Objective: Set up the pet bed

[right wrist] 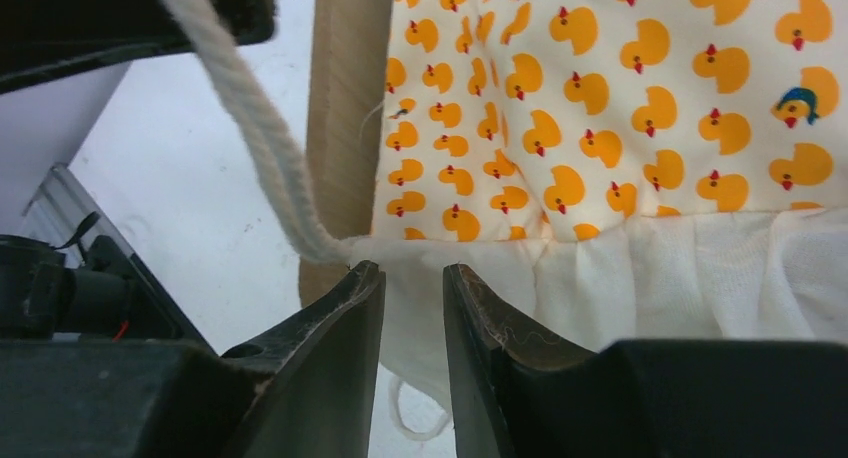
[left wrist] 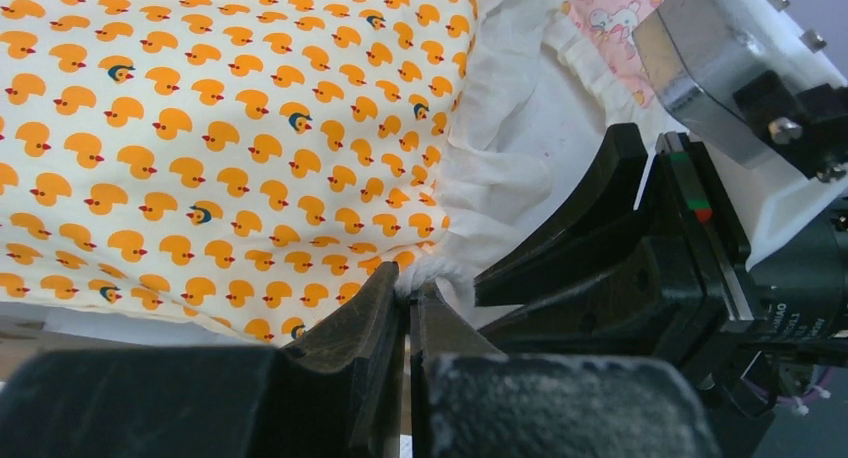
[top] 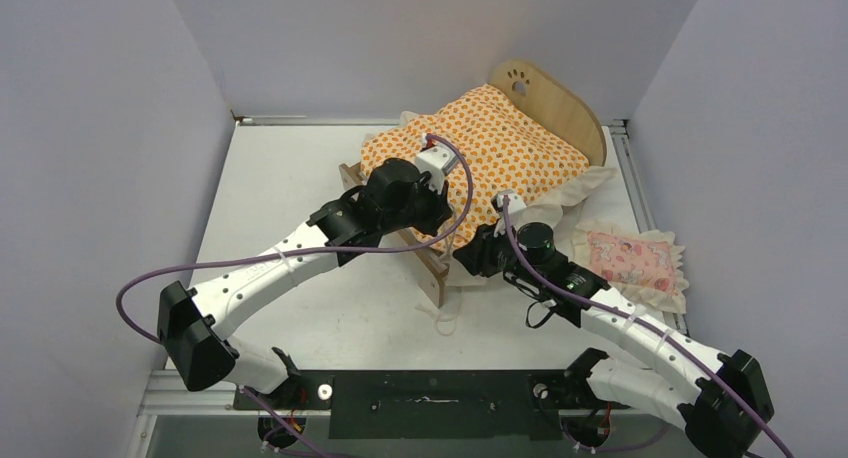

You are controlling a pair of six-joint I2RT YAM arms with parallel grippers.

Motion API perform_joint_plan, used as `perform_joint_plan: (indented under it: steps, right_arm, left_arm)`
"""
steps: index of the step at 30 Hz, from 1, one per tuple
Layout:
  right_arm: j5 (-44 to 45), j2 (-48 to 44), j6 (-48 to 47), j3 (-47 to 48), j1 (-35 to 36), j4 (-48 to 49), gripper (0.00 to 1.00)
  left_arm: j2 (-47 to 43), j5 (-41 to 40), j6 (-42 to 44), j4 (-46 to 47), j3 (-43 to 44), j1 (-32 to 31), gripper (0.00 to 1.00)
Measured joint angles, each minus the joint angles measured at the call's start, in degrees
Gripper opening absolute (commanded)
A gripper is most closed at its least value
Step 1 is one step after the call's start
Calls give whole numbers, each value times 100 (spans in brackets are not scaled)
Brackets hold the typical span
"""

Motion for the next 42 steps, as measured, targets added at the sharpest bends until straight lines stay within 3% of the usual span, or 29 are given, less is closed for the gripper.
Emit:
perform_joint_plan:
  steps: [4,19,24,35,38,42]
  right_arm:
    - [472,63,-74,17,2,-264,24]
    - [1947,63,-101,-37,-4,-1008,26]
    - [2052,63,-109,-39,-2,-1058,33]
    - [1742,-153,-341,-37,-2,-1054,38]
    - [1703,-157,-378,-33,-2,-1056,39]
    - [1659,-157,-404,-28,-2,-1054,42]
  left_arm:
    - [-2,-59,317,-374,188,-2,0]
    - [-83,-372,1545,-1231,1097,-254,2]
    - [-76,-498,1659,-1740,1311,-533,3]
    - [107,-778,1405,-2149,1338,-756,4]
    - [149,-966,1331,-2166,1320,-756,10]
    - [275,-1257,1272,-2175,1287,-756,27]
